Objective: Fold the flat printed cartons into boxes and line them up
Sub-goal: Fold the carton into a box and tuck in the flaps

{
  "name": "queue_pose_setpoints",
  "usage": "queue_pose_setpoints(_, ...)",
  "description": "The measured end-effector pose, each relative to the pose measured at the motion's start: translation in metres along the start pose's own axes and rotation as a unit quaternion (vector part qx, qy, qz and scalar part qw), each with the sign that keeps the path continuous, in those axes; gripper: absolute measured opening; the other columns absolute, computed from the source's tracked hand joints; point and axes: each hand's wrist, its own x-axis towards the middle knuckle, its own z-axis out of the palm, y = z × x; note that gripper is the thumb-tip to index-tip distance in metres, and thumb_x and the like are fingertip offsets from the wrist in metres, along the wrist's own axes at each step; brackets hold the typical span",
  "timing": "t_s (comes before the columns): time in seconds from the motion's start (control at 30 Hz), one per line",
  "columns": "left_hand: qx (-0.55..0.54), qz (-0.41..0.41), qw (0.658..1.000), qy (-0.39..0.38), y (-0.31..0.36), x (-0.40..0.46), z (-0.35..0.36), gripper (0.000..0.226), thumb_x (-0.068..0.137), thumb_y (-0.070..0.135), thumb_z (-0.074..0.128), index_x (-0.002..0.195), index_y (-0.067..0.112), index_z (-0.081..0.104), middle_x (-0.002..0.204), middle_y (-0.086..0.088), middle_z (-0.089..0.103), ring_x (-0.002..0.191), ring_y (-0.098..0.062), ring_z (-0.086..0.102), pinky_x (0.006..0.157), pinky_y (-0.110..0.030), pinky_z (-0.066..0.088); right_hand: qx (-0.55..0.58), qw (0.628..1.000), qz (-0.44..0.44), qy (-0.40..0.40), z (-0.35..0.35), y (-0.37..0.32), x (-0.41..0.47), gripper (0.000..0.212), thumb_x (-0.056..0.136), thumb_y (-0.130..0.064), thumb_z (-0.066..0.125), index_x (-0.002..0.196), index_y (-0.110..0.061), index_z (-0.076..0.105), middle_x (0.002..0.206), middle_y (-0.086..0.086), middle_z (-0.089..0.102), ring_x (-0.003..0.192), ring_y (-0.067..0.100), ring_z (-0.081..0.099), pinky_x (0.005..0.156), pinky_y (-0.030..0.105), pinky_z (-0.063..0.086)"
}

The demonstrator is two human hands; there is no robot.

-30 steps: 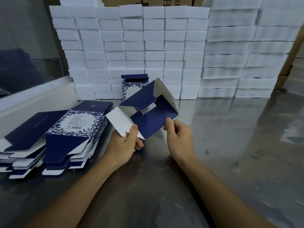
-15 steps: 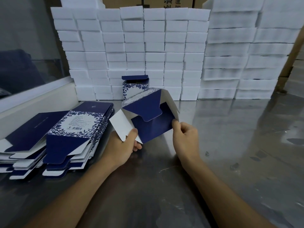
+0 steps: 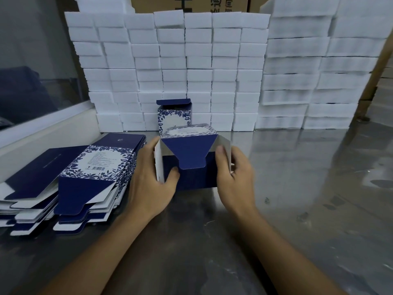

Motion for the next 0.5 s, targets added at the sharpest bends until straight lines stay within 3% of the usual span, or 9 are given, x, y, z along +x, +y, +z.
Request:
queue_pose_setpoints(0.1, -0.08, -0.02, 0.997, -0.008, 0.0037, 0.0032, -0.0029, 0.075, 0.079, 0.03, 0.067, 0.144, 0.035, 0.032, 0.147, 0.009, 0.043, 0.135, -0.01, 0.041, 0.109, -0.042, 0.04, -0.016, 1.0, -0.02, -0.017, 0.0025, -0.0047, -0.0041, 0.032, 0.098, -0.06, 0.034, 0.08, -0.039, 0.051, 0.076, -0.021, 0.054, 0.076, 0.003, 0.052, 0.065, 0.014, 0.037)
queue_pose_setpoints(0.2, -0.113, -0.052, 0.992, 0.008, 0.0074, 0.0053, -0.0035, 0.052, 0.079, 0.024, 0.055, 0.13, 0.034, 0.046, 0.126, 0.015, 0.056, 0.116, -0.002, 0.054, 0.098, -0.043, 0.048, -0.015, 0.999, -0.025, -0.026, 0.0055, -0.003, -0.0054, 0.059, 0.097, -0.064, 0.023, 0.093, -0.024, 0.067, 0.091, -0.017, 0.066, 0.089, 0.004, 0.061, 0.073, 0.018, 0.045)
queue_pose_setpoints(0.23, -0.117, -0.062, 0.991, 0.017, 0.0077, 0.0058, -0.0035, 0.046, 0.079, 0.023, 0.051, 0.124, 0.032, 0.049, 0.118, 0.017, 0.058, 0.107, 0.002, 0.056, 0.095, -0.043, 0.049, -0.023, 0.999, -0.022, -0.028, 0.0061, -0.002, -0.0049, 0.06, 0.099, -0.061, 0.025, 0.097, -0.02, 0.069, 0.096, -0.013, 0.068, 0.093, 0.004, 0.062, 0.074, 0.017, 0.046)
queue_pose_setpoints(0.33, -0.149, -0.093, 0.984, 0.017, 0.0078, 0.0064, -0.0026, 0.034, 0.082, 0.029, 0.055, 0.116, 0.029, 0.053, 0.11, 0.016, 0.059, 0.104, -0.003, 0.057, 0.093, -0.037, 0.049, -0.045, 0.999, -0.013, -0.028, 0.0068, 0.0011, -0.0031, 0.036, 0.103, -0.046, 0.044, 0.106, -0.021, 0.07, 0.102, -0.012, 0.066, 0.095, 0.002, 0.061, 0.076, 0.018, 0.048)
queue_pose_setpoints(0.43, -0.135, -0.088, 0.987, 0.015, 0.0067, 0.0058, -0.0016, 0.046, 0.077, 0.056, 0.06, 0.114, 0.03, 0.054, 0.112, 0.017, 0.058, 0.109, 0.003, 0.054, 0.09, -0.021, 0.043, -0.07, 0.997, -0.02, -0.015, 0.0048, 0.002, -0.0024, 0.022, 0.1, -0.034, 0.057, 0.114, -0.021, 0.069, 0.107, -0.008, 0.066, 0.094, 0.002, 0.063, 0.079, 0.027, 0.051)
queue_pose_setpoints(0.5, -0.08, -0.054, 0.995, 0.006, 0.0057, 0.0052, -0.0009, 0.049, 0.078, 0.061, 0.055, 0.113, 0.028, 0.054, 0.116, 0.009, 0.057, 0.111, 0.006, 0.05, 0.091, -0.015, 0.038, -0.096, 0.995, -0.038, 0.009, 0.0028, -0.0002, -0.0022, 0.016, 0.098, -0.028, 0.063, 0.109, -0.021, 0.07, 0.103, -0.008, 0.066, 0.088, 0.0, 0.062, 0.077, 0.029, 0.05)
